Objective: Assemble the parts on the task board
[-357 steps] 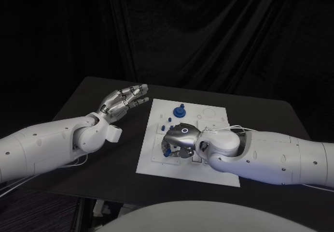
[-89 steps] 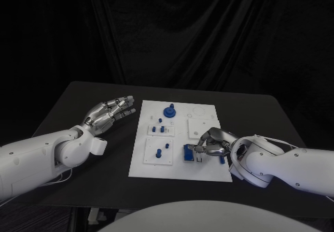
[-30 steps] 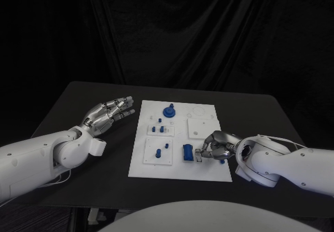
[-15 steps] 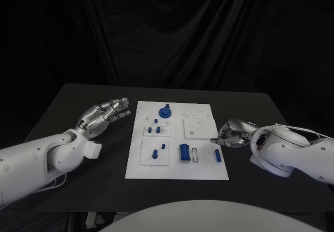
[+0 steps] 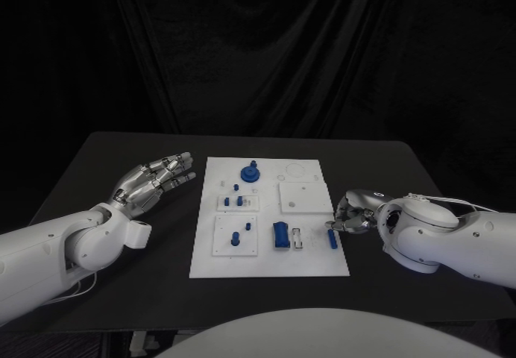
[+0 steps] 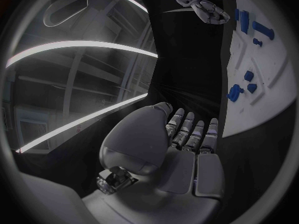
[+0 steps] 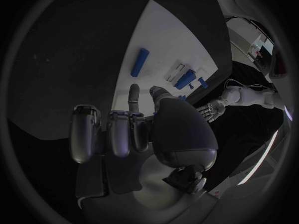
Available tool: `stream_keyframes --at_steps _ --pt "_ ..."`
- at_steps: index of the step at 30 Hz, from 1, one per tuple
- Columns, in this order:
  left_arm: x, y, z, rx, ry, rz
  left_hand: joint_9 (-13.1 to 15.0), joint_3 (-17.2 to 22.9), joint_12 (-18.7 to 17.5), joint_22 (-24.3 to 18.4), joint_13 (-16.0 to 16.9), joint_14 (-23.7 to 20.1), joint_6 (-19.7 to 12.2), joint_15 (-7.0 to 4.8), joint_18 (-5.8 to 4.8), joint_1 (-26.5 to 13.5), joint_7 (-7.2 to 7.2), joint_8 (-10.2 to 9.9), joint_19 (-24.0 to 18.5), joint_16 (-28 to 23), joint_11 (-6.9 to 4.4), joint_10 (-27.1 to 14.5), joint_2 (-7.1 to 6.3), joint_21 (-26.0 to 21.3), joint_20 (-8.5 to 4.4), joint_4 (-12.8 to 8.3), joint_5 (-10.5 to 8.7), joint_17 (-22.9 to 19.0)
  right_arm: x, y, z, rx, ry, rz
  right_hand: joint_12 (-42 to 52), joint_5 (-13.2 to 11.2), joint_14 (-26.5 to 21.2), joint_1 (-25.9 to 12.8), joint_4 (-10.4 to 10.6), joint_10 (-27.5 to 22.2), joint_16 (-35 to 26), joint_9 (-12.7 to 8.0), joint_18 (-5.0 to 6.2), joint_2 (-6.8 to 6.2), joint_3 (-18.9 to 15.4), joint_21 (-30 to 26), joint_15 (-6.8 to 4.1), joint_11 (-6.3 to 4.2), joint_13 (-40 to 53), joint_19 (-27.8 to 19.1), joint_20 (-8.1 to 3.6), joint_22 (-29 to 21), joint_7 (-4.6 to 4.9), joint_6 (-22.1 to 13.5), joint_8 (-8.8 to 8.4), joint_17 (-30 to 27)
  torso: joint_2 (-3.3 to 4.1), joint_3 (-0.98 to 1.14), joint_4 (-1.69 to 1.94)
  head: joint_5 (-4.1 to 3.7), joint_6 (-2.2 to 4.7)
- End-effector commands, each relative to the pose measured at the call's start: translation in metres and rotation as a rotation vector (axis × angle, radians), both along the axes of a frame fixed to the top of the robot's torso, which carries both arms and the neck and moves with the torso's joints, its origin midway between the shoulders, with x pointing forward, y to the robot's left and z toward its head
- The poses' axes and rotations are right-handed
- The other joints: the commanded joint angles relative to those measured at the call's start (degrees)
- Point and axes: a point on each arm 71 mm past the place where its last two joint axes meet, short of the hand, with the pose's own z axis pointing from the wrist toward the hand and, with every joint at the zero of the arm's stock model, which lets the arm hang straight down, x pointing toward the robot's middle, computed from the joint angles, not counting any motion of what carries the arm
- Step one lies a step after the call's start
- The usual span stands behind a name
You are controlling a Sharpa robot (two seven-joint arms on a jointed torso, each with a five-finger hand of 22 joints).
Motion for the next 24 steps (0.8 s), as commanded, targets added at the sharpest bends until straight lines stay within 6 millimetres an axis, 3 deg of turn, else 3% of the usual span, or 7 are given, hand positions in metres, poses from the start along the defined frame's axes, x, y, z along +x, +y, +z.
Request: stream_keyframes --at_steps 1,12,21,24 --pt "0.000 -0.001 0.000 -0.012 -0.005 -0.003 0.1 0.3 0.3 0.1 0.1 0.1 0.4 0.11 -0.41 0.5 3.68 0.3 0.3 0.3 -0.06 0.5 -0.20 0.2 0.04 0.0 0.26 0.1 -0.002 -0.003 -0.006 -0.089 0.026 0.001 0.2 0.3 4.9 0.6 -0.1 6.0 -0.2 -0.1 -0.60 -0.03 0.4 -0.4 0.35 0.35 15.1 2.8 0.32 12.4 0.11 0.4 -0.33 9.4 0.07 0.13 -0.07 -0.05 0.00" --pt "0.000 -0.001 0.000 -0.013 -0.004 -0.006 0.1 0.3 0.3 0.1 0.1 0.1 0.4 0.11 -0.41 0.5 3.68 0.3 0.3 0.3 -0.06 0.5 -0.20 0.2 0.04 0.0 0.26 0.1 -0.004 0.001 -0.015 -0.109 0.057 0.012 0.2 0.2 4.9 0.2 0.2 6.0 -0.3 -0.3 -0.56 0.00 0.3 -0.6 0.38 0.44 15.1 2.7 0.33 12.3 0.24 0.3 -0.58 9.2 0.05 0.05 -0.08 0.01 0.00" --pt "0.000 -0.001 0.000 -0.013 -0.003 -0.007 0.1 0.4 0.4 0.1 0.1 0.1 0.3 0.13 -0.42 0.5 3.68 0.3 0.3 0.3 -0.03 0.6 -0.16 0.2 0.04 0.0 0.19 0.0 -0.006 0.004 -0.021 -0.115 0.075 0.021 0.2 0.5 4.8 -0.5 0.2 6.0 -0.4 -2.9 -0.56 0.28 0.4 -0.7 0.93 1.13 15.1 2.7 0.74 12.3 1.06 -0.6 -3.38 9.0 0.00 0.05 0.00 -0.05 0.00" --pt "0.000 -0.001 0.000 -0.013 -0.003 -0.007 0.1 0.4 0.4 0.1 0.1 0.1 0.3 0.13 -0.43 0.6 3.67 0.3 0.3 0.3 -0.02 0.6 -0.15 0.2 0.04 0.0 0.19 0.0 -0.007 0.006 -0.023 -0.112 0.077 0.022 0.2 2.5 4.8 0.7 -0.2 6.0 -0.5 -4.4 -0.52 0.22 1.1 -0.8 1.11 1.30 15.1 2.6 0.94 12.2 1.20 -0.1 -4.59 8.8 0.01 0.05 -0.01 0.04 0.00"
